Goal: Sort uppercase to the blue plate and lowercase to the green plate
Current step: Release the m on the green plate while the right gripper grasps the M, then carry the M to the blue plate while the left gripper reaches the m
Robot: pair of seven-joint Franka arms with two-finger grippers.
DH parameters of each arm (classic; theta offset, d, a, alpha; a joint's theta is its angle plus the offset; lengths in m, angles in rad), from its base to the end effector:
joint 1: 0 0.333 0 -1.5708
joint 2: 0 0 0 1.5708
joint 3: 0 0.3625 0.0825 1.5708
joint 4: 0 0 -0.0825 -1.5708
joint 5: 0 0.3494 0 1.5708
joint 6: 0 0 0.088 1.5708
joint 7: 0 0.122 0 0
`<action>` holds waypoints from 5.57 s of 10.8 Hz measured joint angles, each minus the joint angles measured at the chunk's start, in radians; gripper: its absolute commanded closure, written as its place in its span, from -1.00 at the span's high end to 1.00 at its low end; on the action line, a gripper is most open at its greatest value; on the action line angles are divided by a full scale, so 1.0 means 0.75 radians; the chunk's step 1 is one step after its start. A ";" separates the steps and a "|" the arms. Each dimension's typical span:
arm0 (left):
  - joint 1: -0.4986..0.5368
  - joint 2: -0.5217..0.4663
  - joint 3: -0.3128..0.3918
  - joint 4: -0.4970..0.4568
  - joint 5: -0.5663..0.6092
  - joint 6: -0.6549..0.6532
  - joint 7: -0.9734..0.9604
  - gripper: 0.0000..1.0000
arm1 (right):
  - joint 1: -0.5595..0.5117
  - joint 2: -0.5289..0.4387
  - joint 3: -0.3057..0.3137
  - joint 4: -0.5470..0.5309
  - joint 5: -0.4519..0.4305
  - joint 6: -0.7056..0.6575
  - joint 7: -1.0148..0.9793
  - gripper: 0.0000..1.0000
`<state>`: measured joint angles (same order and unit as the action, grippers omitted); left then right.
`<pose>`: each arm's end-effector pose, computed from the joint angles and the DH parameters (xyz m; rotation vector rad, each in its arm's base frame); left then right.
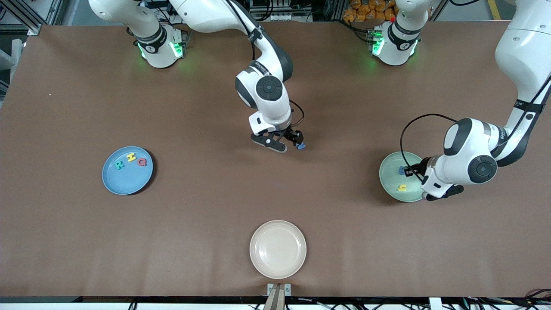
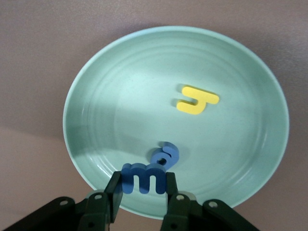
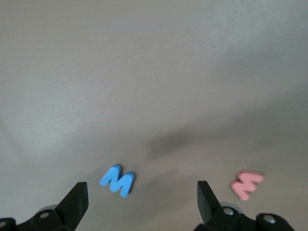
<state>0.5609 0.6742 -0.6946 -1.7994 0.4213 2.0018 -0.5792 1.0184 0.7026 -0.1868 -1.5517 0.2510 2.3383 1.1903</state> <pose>0.6121 -0.0065 0.2648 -3.0549 -0.3943 0.4470 0.4595 0.5531 0.2918 -2.9343 0.7105 0.0102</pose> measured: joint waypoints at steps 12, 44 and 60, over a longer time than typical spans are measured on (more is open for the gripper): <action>-0.009 -0.126 -0.129 0.136 0.067 -0.177 -0.001 1.00 | 0.066 0.347 0.000 0.424 -0.165 -0.165 0.350 0.80; -0.038 -0.253 -0.533 0.320 -0.194 -0.366 -0.288 1.00 | -0.069 0.319 0.019 0.508 -0.177 -0.371 0.046 -0.49; -0.263 -0.233 -0.534 0.302 -0.197 -0.348 -0.519 1.00 | -0.623 0.024 -0.039 0.291 -0.135 -0.752 -1.310 -0.48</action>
<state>0.3639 0.4996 -1.0951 -1.5730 0.2736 1.7407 -0.9688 0.5514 0.7204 -0.2158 -1.3338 0.1500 1.7739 0.2074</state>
